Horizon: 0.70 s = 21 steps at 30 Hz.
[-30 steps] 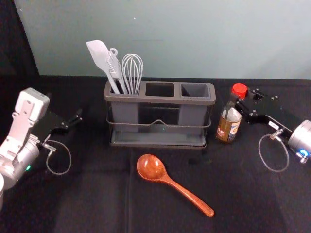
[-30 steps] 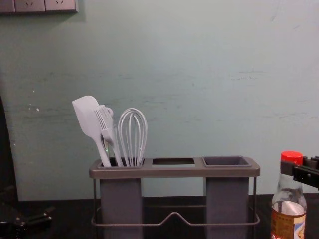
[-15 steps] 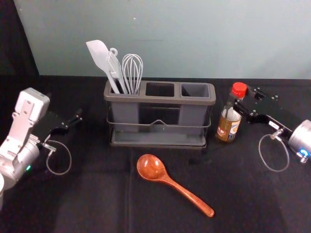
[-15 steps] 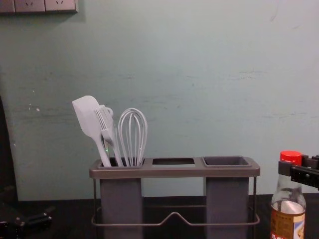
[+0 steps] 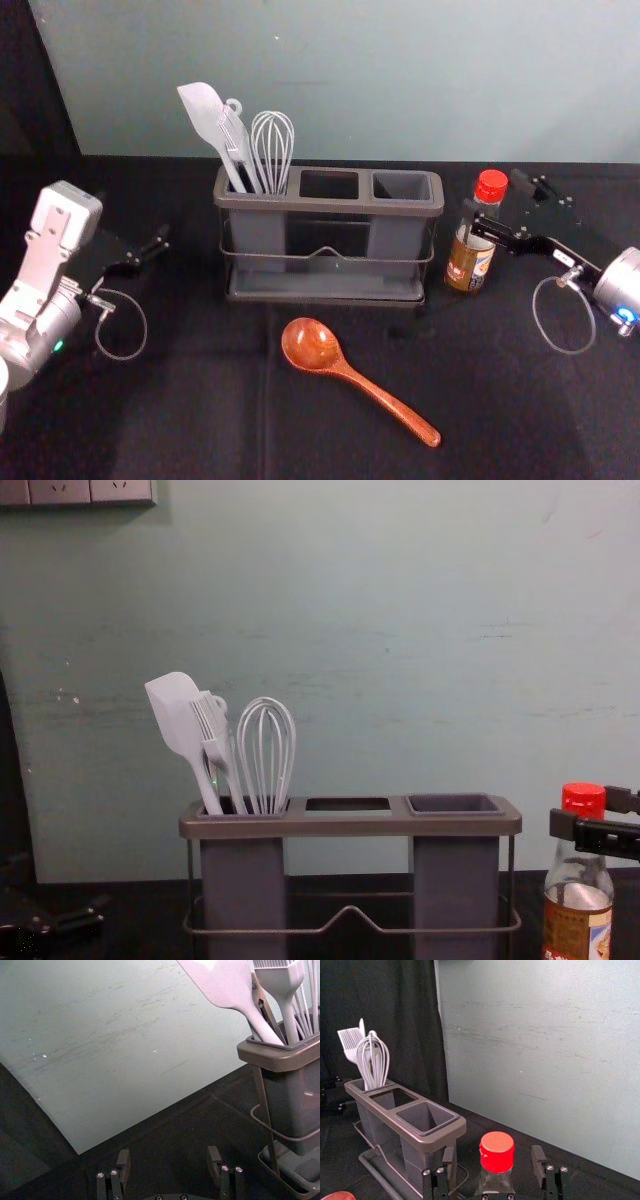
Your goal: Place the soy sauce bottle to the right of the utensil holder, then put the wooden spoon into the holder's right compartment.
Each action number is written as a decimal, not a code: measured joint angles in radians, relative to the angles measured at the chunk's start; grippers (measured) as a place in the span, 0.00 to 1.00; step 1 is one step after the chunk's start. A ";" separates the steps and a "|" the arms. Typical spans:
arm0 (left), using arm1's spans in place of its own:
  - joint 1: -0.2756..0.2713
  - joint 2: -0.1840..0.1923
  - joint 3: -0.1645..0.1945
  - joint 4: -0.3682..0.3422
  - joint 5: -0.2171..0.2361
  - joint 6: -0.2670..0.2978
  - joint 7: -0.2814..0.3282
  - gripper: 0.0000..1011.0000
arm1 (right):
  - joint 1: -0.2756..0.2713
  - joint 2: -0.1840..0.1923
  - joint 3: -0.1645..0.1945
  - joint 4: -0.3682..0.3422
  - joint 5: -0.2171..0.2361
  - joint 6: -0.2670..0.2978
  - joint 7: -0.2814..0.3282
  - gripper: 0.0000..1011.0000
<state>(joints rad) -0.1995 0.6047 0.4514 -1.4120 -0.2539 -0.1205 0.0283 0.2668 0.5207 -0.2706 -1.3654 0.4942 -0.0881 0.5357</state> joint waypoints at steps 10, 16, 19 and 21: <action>0.000 0.000 0.000 0.000 0.000 0.000 0.000 0.99 | 0.000 0.000 0.000 0.000 0.001 0.000 0.000 0.99; 0.000 0.000 0.000 0.000 0.000 0.000 0.000 0.99 | -0.004 0.002 0.002 -0.009 0.001 0.002 -0.002 0.99; 0.000 0.000 0.000 0.000 0.000 0.000 0.000 0.99 | -0.016 0.008 0.012 -0.036 0.002 0.008 -0.009 0.99; 0.000 0.000 0.000 0.000 0.000 0.000 0.000 0.99 | -0.031 0.017 0.023 -0.064 0.005 0.008 -0.015 0.99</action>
<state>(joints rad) -0.1995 0.6047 0.4514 -1.4120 -0.2539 -0.1205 0.0283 0.2356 0.5373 -0.2480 -1.4293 0.4992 -0.0801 0.5202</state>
